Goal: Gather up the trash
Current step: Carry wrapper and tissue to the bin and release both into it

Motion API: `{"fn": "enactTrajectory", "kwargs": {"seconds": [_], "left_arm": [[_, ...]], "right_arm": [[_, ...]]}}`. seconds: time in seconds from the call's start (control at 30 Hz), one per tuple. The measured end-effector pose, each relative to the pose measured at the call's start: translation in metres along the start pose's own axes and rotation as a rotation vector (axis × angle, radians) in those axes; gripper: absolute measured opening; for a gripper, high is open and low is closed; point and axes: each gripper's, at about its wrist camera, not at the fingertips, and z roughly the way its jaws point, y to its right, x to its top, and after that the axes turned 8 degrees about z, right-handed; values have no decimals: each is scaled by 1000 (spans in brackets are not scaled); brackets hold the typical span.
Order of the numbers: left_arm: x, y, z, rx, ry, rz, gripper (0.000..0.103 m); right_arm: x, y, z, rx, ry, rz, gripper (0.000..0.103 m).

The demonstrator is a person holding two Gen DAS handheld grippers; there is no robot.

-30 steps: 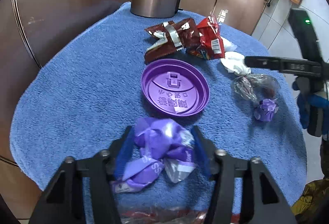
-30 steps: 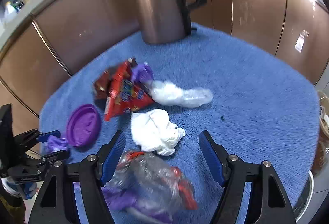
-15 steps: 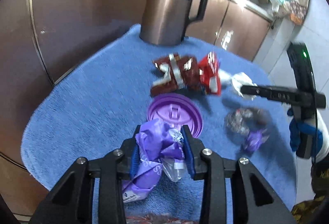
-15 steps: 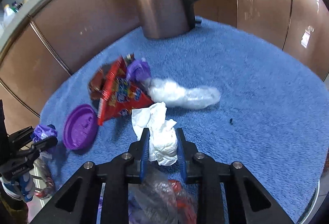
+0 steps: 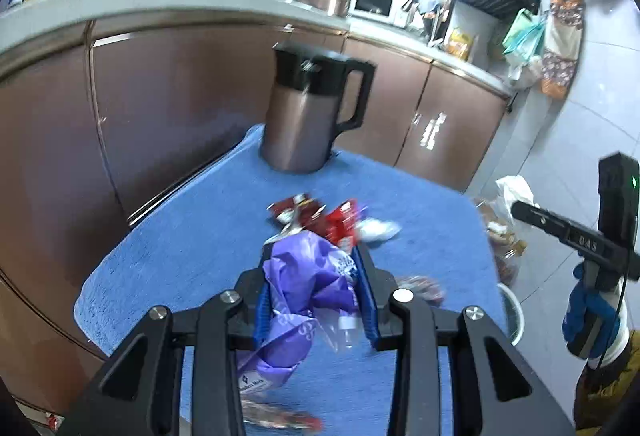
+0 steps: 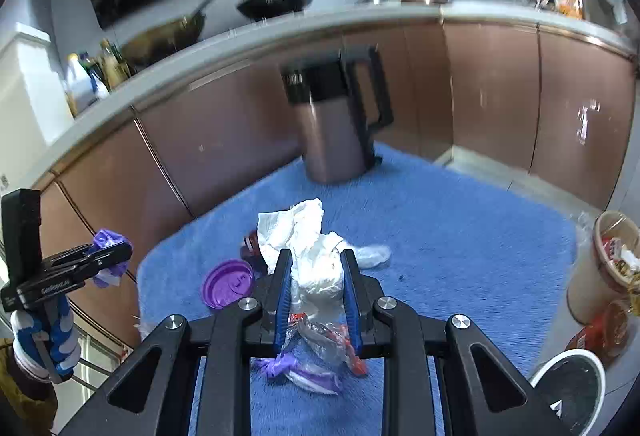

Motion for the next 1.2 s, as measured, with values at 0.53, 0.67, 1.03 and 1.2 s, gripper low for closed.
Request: {"fn": "enactTrajectory", "kwargs": {"seconds": [0.53,0.67,1.03,1.2], "left_arm": [[56,188,38,-228,0,170,34],[60,247,77,-307,-66,214,34],[45,426,191,-492,-240,327,38],[37,463,230,-544,-308,298,54]], "right_arm": [[-31,103,-173,-303,279,103,22],[-52,148,-194,-419,287,193,24],[-108,278,-172,-593,126,446,26],[-125,316,-159,-657,75,516,54]]}}
